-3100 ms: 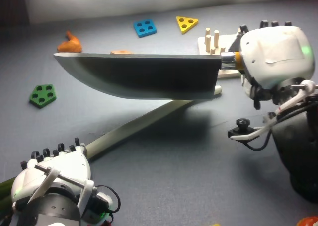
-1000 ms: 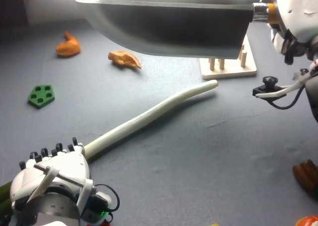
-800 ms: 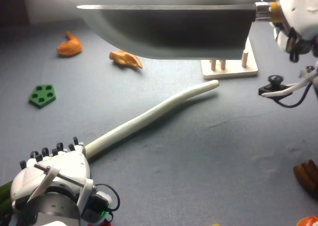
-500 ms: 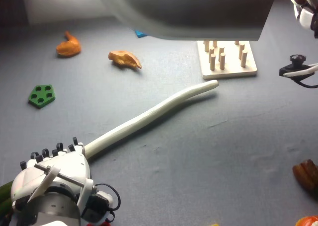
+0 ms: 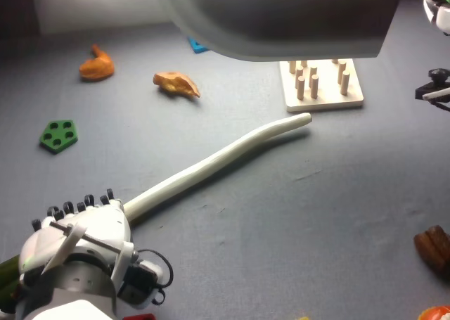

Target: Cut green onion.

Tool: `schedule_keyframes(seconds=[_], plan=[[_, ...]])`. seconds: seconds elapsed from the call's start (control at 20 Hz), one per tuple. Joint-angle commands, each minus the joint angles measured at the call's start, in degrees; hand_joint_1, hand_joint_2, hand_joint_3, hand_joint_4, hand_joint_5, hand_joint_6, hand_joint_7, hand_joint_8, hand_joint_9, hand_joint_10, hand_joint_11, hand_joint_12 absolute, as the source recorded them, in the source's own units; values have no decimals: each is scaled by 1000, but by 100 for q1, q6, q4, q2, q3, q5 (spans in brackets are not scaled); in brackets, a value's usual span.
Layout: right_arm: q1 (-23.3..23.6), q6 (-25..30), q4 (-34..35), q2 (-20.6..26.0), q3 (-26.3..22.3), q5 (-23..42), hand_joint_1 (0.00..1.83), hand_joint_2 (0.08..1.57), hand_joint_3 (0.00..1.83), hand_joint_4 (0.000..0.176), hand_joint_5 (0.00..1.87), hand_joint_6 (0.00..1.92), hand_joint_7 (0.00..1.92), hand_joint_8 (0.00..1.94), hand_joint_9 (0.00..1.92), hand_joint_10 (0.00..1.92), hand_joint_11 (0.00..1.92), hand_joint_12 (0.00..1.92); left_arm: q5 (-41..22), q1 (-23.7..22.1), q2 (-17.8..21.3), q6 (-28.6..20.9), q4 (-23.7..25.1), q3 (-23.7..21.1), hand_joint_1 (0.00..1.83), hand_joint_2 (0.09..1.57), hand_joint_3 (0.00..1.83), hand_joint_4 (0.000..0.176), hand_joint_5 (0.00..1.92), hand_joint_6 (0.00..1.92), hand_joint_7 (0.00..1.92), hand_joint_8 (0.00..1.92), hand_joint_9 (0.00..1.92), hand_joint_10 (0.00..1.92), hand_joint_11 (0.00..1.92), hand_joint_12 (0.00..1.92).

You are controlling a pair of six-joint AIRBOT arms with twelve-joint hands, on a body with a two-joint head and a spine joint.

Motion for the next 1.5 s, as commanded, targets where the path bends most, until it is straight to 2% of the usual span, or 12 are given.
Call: schedule_keyframes(seconds=[0.0,0.3,0.5,0.6,0.7,0.85,0.9,0.95,1.05,1.25,1.35,1.45], plan=[[7,186,-225,53,61,569,1575,994,451,176,1368,1921,1611,1941,1679,1921,1717,1921,309,-59,33,7,392,6,798,1243,0,38,136,4,159,10,105,4,0,570],[-213,818,-813,-32,526,492,1577,992,453,176,1380,1921,1609,1941,1680,1921,1715,1921,172,-209,210,165,681,12,822,1230,0,37,138,2,163,4,106,3,0,592],[-295,1063,-973,-132,760,605,1578,993,460,176,1378,1921,1611,1941,1684,1921,1735,1921,37,-243,358,194,951,16,764,1244,0,34,138,0,147,1,111,3,0,607],[-341,1178,-974,-197,911,666,1577,994,461,176,1376,1921,1609,1941,1682,1921,1735,1921,-157,-256,453,232,1202,50,758,1246,0,33,138,0,147,1,113,3,0,608],[-355,1268,-974,-264,1037,670,1569,996,461,176,1367,1921,1607,1941,1685,1921,1735,1921,-352,-264,525,232,1442,93,834,1224,0,34,156,5,163,4,109,1,0,555],[-375,1269,-973,-416,1274,724,1567,1000,464,176,1359,1921,1605,1941,1686,1921,1728,1921,-766,-308,641,265,1841,177,811,1231,0,29,158,5,168,4,113,2,0,545],[-370,1270,-970,-465,1339,731,1564,989,460,176,1359,1921,1604,1941,1685,1921,1727,1921,-918,-334,682,314,1961,203,785,1245,1,28,132,1,104,0,90,1,0,486],[-364,1278,-969,-523,1400,747,1564,986,459,176,1359,1921,1603,1941,1685,1921,1726,1921,-1094,-373,736,422,2026,231,779,1248,2,28,126,0,90,0,85,1,0,473],[-367,1279,-969,-642,1540,746,1575,990,463,176,1344,1921,1605,1941,1682,1921,1722,1921,-1545,-492,863,712,2152,308,771,1237,0,28,168,10,125,6,138,13,0,590],[-391,1320,-969,-813,1798,733,1571,987,465,176,1340,1921,1613,1941,1685,1921,1718,1921,-2054,-717,1059,1255,2122,391,779,1238,0,27,152,1,106,0,125,5,0,579],[-410,1328,-956,-882,1902,725,1587,979,478,176,1391,1921,1629,1941,1696,1921,1734,1921,-2282,-896,1180,1747,1918,421,803,1230,0,31,155,3,134,6,156,12,0,612],[-416,1328,-955,-925,1946,725,1588,975,485,176,1364,1921,1621,1941,1693,1921,1717,1921,-2347,-1044,1282,2099,1648,438,775,1241,0,28,155,2,158,5,144,3,0,578]])
